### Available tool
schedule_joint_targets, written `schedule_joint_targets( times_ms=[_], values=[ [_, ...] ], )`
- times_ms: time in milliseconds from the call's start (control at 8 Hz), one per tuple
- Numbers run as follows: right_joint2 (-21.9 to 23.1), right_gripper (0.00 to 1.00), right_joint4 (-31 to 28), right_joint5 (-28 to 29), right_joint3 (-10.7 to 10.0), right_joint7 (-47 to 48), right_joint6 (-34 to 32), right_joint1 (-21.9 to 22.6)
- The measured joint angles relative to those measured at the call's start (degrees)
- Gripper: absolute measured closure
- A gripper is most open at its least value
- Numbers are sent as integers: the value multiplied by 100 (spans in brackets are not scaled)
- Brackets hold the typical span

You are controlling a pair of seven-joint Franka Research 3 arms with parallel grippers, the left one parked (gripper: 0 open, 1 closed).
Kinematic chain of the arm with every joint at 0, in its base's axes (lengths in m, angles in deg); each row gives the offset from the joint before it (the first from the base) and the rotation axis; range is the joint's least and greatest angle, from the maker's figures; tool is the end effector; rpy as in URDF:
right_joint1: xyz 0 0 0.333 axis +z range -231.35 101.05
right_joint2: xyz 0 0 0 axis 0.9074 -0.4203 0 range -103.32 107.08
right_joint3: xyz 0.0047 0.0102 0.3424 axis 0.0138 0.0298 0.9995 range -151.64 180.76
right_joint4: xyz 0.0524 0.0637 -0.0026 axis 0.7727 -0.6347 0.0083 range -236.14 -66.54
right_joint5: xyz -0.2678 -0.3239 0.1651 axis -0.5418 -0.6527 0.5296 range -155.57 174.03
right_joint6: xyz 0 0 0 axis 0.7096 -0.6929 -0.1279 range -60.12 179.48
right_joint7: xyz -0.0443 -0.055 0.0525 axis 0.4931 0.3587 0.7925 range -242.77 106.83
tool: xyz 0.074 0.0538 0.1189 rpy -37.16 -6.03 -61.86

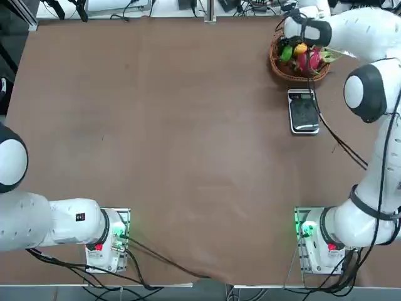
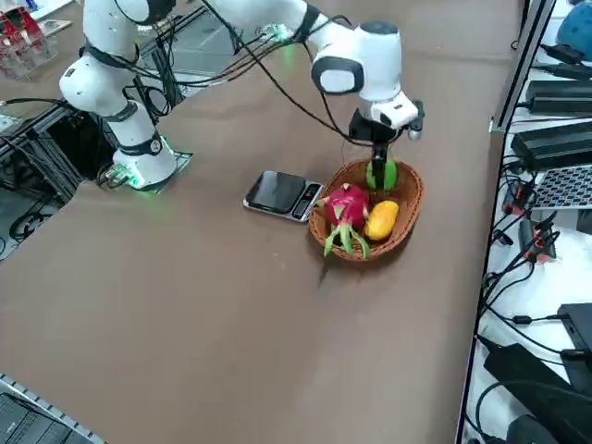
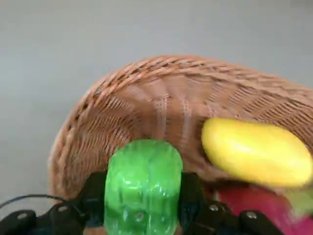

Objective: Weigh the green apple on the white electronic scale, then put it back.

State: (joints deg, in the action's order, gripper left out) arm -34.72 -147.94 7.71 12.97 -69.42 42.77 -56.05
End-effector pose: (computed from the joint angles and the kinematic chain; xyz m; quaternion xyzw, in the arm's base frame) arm 0.7725 0.1027 0.2296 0.9954 0.0889 0.0306 0.0173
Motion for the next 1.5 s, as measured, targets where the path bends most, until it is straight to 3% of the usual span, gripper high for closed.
schedule_joint_targets(
  times_ms=[250, 625, 1125, 1500],
  values=[
    [647, 28, -33, 1, 1, 0, -1048, 2],
    [1698, 28, -1081, 1, 2, -3, -1382, 1],
    [3002, 28, -3229, 0, -52, -44, -850, -197],
    [3342, 28, -4374, 1, -71, -316, -3, -506]
  ],
)
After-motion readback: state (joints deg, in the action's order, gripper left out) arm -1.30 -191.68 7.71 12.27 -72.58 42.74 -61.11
